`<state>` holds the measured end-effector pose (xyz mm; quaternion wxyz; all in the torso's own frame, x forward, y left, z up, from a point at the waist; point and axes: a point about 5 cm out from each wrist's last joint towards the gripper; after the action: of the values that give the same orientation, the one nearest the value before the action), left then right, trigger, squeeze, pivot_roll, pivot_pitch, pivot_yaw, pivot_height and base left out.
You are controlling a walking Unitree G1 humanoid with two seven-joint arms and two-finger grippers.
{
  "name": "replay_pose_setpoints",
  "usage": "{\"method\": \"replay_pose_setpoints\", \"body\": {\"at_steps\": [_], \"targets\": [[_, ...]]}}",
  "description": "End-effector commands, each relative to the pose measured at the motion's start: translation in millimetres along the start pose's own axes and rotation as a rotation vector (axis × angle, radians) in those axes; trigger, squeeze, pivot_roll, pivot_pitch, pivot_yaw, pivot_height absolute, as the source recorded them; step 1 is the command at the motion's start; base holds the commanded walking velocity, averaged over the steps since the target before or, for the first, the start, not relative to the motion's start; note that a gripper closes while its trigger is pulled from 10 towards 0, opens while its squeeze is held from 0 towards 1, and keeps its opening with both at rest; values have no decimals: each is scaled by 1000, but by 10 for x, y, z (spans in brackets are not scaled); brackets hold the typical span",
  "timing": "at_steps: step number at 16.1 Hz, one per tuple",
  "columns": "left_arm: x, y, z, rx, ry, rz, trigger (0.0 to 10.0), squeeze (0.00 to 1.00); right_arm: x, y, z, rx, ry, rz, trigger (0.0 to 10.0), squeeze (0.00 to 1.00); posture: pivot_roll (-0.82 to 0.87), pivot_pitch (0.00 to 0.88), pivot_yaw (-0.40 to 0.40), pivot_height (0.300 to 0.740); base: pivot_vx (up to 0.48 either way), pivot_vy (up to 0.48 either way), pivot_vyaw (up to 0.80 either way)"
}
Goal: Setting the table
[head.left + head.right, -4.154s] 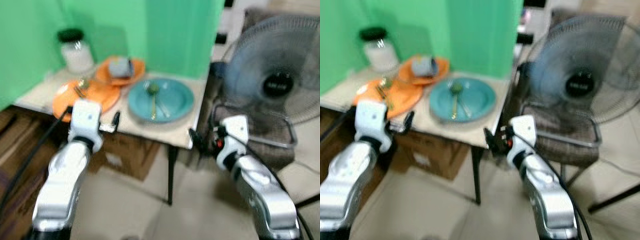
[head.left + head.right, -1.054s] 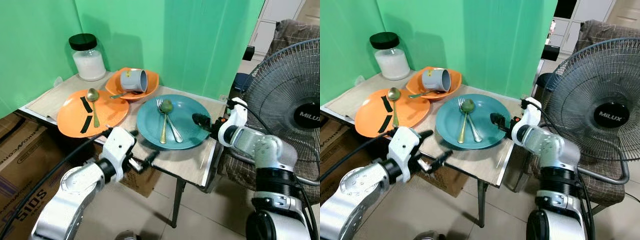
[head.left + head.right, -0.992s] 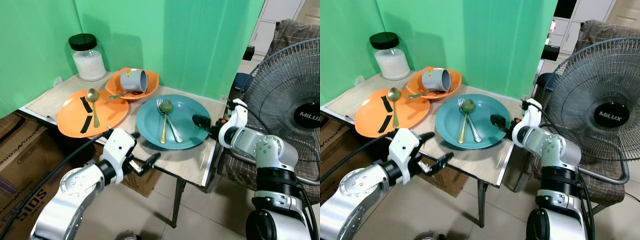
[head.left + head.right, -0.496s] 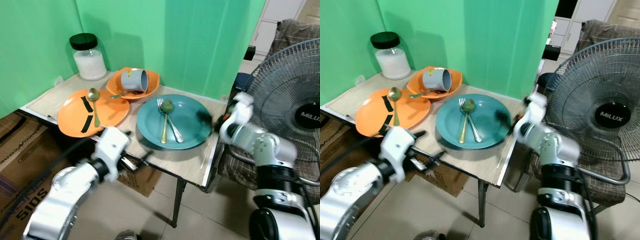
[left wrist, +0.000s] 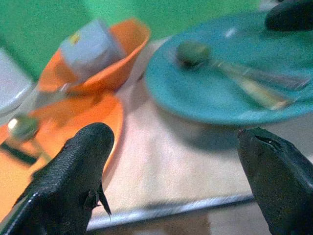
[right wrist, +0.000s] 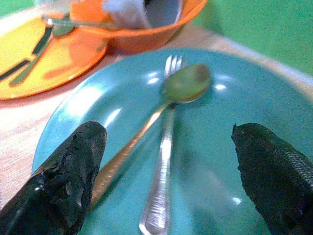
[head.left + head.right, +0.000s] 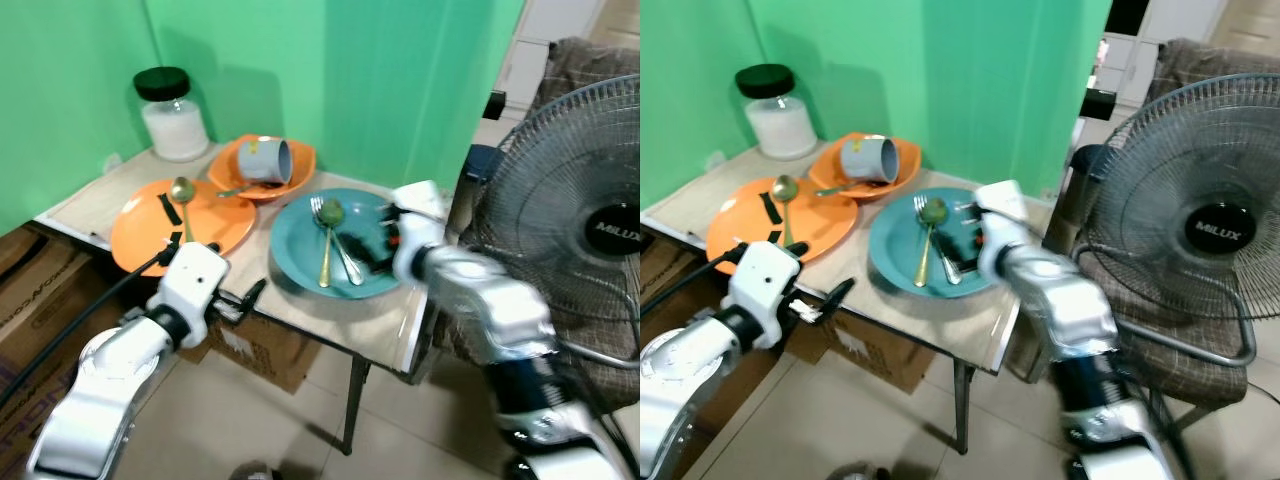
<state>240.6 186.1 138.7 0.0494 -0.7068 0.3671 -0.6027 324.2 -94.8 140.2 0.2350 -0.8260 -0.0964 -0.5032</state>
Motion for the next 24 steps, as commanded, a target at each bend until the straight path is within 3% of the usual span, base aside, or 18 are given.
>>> {"method": "replay_pose_setpoints", "body": {"at_steps": [1,3,5,7,10,13,15,16,17,24], "targets": [[18,-110,-67,35,19,25,10000,0,113,32,19,-37,62,-12,10000,0,173,0,1,740,0,0,0],[65,-134,-77,86,26,6,10000,0,172,18,-45,-23,150,-8,10000,0,181,0,-6,740,0,0,0],[141,-61,8,101,59,-15,10000,0,92,62,-141,-61,194,-24,10000,0,177,0,0,740,0,0,0],[199,57,93,69,78,-44,10000,0,64,185,-230,-139,234,55,10000,0,157,0,18,740,0,0,0],[212,12,142,72,84,-43,10000,0,74,359,-482,-205,297,109,10000,0,141,0,33,740,0,256,0],[209,-4,167,87,77,-45,10000,0,-4,385,-679,-242,336,135,10000,0,124,0,46,740,0,440,-167],[212,10,188,107,79,-66,10000,0,-43,291,-691,-210,329,98,10000,0,117,0,50,740,0,227,-344],[239,37,216,121,86,-79,10000,0,-38,253,-659,-212,321,13,10000,0,118,0,47,740,0,0,0],[245,44,221,127,86,-82,10000,0,-41,245,-650,-207,313,1,10000,0,118,0,47,740,0,0,0],[241,80,227,191,47,-94,10000,0,-90,220,-585,-154,252,55,10000,0,138,0,30,740,0,0,0]]}}
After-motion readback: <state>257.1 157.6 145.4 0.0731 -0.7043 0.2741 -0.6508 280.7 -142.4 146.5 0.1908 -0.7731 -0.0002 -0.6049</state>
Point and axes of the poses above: a point about 5 cm out from each wrist's last joint towards the gripper, its own z axis pointing out of the wrist towards the gripper, its own x axis along the axis of the wrist's last joint, y = z × x, and after that the axes turned 13 degrees about z, right-handed
